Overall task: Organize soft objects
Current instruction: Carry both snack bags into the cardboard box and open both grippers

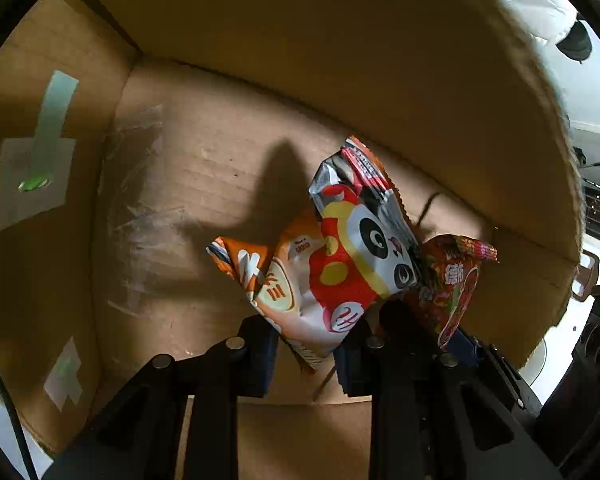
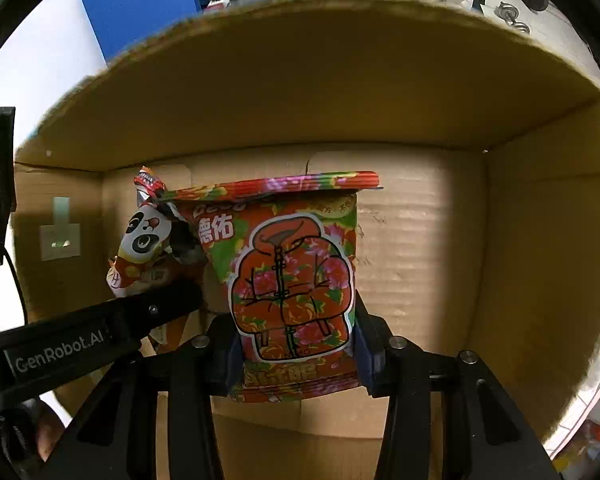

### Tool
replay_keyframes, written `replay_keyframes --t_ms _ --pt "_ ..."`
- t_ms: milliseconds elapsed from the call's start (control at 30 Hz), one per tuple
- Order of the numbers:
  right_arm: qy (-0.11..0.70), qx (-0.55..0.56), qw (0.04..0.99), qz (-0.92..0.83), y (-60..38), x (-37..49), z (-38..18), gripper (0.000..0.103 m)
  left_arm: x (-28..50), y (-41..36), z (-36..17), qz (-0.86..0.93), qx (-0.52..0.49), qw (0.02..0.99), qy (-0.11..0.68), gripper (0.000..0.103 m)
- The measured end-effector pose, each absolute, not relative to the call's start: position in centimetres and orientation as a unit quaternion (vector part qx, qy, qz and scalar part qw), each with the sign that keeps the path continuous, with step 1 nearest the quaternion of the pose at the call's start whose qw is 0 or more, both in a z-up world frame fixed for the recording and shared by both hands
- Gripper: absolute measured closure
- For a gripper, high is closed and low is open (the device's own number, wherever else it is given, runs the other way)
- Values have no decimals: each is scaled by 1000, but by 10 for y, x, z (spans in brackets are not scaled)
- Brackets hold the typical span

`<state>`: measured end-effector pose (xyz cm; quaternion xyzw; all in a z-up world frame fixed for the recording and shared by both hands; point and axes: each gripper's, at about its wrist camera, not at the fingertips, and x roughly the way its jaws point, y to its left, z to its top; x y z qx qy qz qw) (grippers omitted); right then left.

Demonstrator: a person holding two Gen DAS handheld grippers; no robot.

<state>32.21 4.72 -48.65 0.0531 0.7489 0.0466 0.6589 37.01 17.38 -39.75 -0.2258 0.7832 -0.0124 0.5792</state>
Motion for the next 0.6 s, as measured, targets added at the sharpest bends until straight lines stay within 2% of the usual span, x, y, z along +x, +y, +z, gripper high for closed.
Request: replay_keyframes --t_ms 200,233,300,333,367,400,467,533,600 --pt "754 37 655 40 59 325 -491 54 376 169 -399 -16 -216 570 793 71" --pt "754 35 655 40 61 324 -490 51 376 168 -395 -11 -199 578 792 67" --pt "756 33 653 41 63 323 -485 36 375 163 -384 3 -156 605 781 56" --pt "753 29 657 41 64 322 -479 25 374 163 -378 6 -143 614 777 43" --pt "750 25 660 41 64 322 -474 20 373 163 -373 6 -139 620 772 23" --pt "747 20 663 42 64 320 -468 17 371 163 -367 6 -140 626 767 15" --pt "744 14 666 45 65 315 -457 6 365 162 -352 11 -139 641 755 9" --pt "740 6 671 47 70 308 -443 1 358 160 -339 19 -124 659 742 3" --pt "733 -11 679 44 72 296 -428 0 343 157 -326 28 -104 681 724 3"
